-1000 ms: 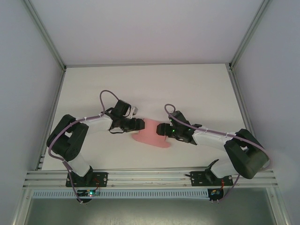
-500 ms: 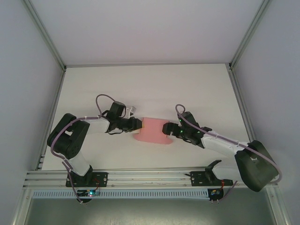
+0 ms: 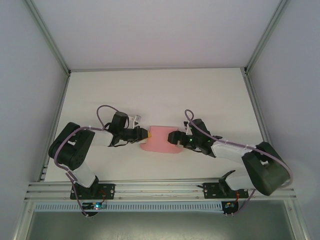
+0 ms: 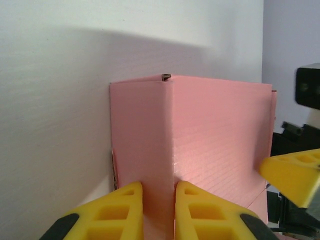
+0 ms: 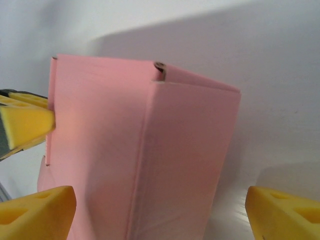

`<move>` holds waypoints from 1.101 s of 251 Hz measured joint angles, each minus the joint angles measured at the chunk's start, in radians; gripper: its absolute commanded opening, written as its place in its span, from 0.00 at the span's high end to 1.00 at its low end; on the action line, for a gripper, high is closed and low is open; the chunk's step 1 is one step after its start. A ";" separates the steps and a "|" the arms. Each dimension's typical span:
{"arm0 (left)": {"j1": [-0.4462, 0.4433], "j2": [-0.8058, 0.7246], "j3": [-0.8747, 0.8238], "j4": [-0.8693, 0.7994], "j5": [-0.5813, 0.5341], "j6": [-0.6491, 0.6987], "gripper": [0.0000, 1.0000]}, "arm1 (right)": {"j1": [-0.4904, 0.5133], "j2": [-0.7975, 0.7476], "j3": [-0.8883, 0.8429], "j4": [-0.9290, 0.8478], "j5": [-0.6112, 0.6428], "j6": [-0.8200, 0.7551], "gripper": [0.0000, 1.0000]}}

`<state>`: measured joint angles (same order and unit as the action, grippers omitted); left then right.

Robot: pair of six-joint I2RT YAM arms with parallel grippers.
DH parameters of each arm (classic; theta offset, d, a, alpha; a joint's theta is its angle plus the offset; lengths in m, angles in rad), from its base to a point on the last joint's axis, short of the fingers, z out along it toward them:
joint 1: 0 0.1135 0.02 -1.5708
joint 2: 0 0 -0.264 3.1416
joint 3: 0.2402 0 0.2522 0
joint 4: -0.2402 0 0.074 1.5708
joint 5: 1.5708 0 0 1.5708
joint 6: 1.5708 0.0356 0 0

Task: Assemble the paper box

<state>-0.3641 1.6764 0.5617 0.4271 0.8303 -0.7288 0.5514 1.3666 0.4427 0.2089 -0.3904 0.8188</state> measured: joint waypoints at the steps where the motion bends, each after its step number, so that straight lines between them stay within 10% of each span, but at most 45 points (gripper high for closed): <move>1: 0.000 0.001 -0.001 0.003 0.000 -0.002 0.84 | 0.000 0.003 0.000 0.003 -0.002 0.002 0.15; 102: 0.013 0.055 -0.027 0.170 0.040 -0.071 0.82 | -0.025 0.103 -0.007 0.285 -0.169 0.116 0.47; 136: 0.012 -0.002 -0.007 0.066 -0.009 -0.026 0.68 | -0.033 0.050 -0.007 0.287 -0.176 0.120 0.52; 167: 0.012 -0.077 0.044 -0.067 -0.089 0.040 0.33 | -0.039 -0.034 -0.002 0.227 -0.169 0.110 0.54; 206: -0.048 -0.237 0.177 -0.248 -0.241 0.266 0.00 | -0.055 -0.158 0.037 0.069 -0.121 0.124 0.62; 276: -0.390 -0.412 0.310 -0.423 -0.499 0.874 0.00 | -0.158 -0.303 0.131 -0.239 -0.058 0.294 0.66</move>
<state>-0.7544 1.2648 0.8719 0.0036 0.3313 0.1448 0.3935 1.0634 0.5735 -0.0299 -0.4488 1.1133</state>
